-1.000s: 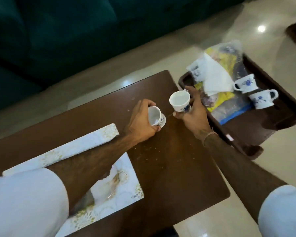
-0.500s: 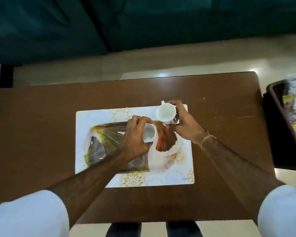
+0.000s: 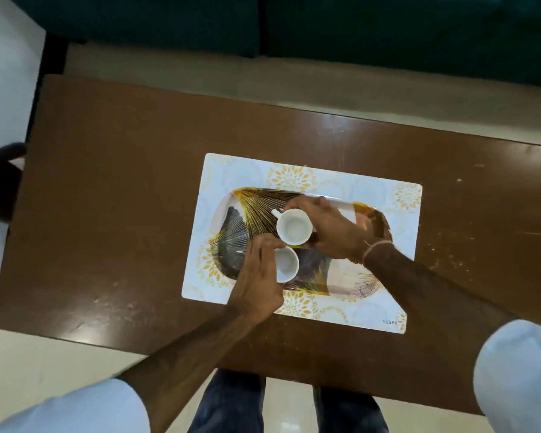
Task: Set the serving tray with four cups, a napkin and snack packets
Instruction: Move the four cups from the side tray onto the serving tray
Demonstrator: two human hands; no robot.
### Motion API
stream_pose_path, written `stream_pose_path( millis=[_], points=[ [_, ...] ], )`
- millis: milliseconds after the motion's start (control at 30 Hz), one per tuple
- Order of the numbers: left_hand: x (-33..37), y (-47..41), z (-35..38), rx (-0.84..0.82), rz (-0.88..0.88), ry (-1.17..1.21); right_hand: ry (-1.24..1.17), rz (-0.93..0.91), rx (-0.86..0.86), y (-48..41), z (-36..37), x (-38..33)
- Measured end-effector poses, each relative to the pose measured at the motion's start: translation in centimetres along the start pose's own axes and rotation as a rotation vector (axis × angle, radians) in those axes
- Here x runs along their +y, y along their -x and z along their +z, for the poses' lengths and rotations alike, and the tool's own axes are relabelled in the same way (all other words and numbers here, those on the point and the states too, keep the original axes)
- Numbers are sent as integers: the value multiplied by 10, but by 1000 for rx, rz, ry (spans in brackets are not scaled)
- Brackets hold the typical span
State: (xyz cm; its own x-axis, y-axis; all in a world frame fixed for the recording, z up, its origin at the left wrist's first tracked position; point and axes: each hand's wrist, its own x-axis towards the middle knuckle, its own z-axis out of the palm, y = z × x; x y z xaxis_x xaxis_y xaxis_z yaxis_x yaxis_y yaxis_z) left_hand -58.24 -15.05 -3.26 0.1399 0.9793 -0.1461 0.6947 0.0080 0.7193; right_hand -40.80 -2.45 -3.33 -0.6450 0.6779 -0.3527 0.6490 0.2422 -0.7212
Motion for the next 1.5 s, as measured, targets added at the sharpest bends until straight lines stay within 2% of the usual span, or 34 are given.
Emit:
stream_pose_path(
  millis=[167,333,500,733,967,1133,1500],
  points=[
    [-8,9,11,24,-26,70,76,-46,-83,-21,-3,-4],
    [-10,6,12,85,31,89,197,-115,-134,-30,-2,-11],
    [-11,6,-1,97,64,32,199,-74,-121,-23,0,-7],
    [4,-42,-20,121,-27,-105,129,66,123,0,-18,-5],
    [63,-115,1,-12,-17,-274,157,275,346,48,-58,31],
    [121,-153,51,-107,77,-286,195,368,438,107,-100,84],
    [270,-211,207,-304,297,-340,143,616,604,270,-170,214]
  ],
)
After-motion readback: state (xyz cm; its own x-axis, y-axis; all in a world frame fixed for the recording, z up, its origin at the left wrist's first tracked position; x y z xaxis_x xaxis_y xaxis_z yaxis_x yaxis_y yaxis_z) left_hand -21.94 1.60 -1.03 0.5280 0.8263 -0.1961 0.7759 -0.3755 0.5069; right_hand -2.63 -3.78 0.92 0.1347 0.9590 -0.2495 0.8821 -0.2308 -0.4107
